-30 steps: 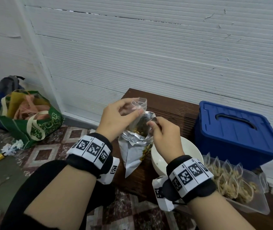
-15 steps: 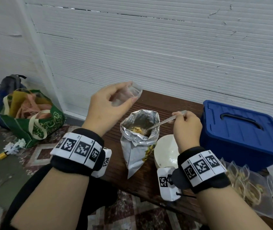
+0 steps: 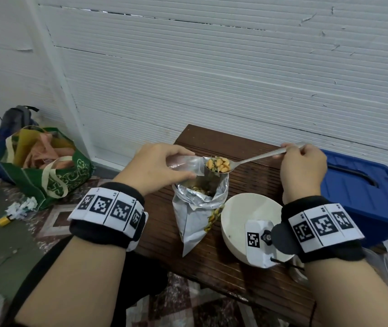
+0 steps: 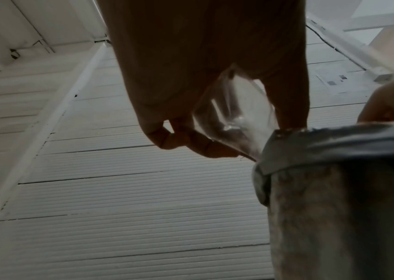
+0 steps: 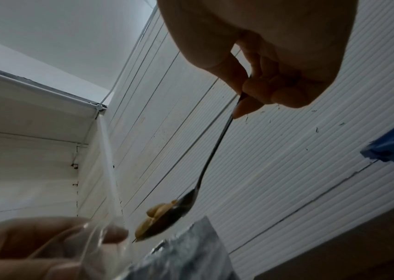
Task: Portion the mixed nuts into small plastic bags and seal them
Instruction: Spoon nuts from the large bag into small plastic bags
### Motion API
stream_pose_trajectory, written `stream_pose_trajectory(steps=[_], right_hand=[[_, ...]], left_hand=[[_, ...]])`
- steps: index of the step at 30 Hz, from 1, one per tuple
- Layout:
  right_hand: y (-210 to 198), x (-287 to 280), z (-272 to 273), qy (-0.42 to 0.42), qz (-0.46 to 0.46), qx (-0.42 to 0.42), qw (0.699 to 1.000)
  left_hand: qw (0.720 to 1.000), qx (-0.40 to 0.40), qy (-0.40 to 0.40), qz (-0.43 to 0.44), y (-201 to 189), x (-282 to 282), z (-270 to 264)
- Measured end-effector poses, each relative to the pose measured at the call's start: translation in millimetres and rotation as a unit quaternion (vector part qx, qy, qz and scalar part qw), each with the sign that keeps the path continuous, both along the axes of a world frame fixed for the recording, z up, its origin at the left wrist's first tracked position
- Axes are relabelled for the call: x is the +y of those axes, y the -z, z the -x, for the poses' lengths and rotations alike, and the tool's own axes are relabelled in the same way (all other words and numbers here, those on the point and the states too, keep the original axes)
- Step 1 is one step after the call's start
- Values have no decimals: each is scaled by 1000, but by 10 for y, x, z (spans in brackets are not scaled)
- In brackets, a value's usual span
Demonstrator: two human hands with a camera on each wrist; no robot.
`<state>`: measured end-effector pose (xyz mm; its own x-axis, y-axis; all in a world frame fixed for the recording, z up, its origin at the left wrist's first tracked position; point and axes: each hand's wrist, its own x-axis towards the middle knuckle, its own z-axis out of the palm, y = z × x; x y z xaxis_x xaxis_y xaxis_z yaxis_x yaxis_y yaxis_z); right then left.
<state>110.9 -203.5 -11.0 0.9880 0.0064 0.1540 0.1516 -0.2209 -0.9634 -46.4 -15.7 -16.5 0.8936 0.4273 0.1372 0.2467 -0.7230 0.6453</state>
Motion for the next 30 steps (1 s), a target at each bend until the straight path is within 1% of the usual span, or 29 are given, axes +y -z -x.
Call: stream_pose_trajectory(steps=[3,8,11,13,16,18,20,22,24,27,28,30], right_hand=[[-42,35,12,-26,6,0,1000],[-3,146,43,-64,21,-13,998],[0,197,68,-88,19,-16,996],[-22,218,82,-108,3,-21,994],[-52,250,132,-148,-24,-40,988],[-69,256,185,-196,-40,-69,977],[-102,242,238,-243,-58,-103,963],[-141,204,257,-261,-80,-140,952],[-174,153,242,-247,-108,-179,946],[-201,99,180,-184,-159,-208,947],[-204,90,157,-155,-167,-211,951],[-183,83,122,-104,-148,-213,960]], left_hand=[[1000,2,2,9,26,-18,-38],[1000,8,3,18,32,-82,-79],[1000,7,-3,2,54,-94,-99],[1000,1,-1,-5,66,-107,-104],[1000,-23,10,-1,83,-145,-121],[999,-47,16,5,99,-184,-139],[996,-83,2,26,111,-204,-146],[992,-113,-15,52,97,-198,-131],[989,-128,-31,62,78,-166,-106],[987,-132,-44,85,81,-106,-70],[986,-131,-45,93,88,-91,-65],[986,-127,-45,97,95,-77,-56]])
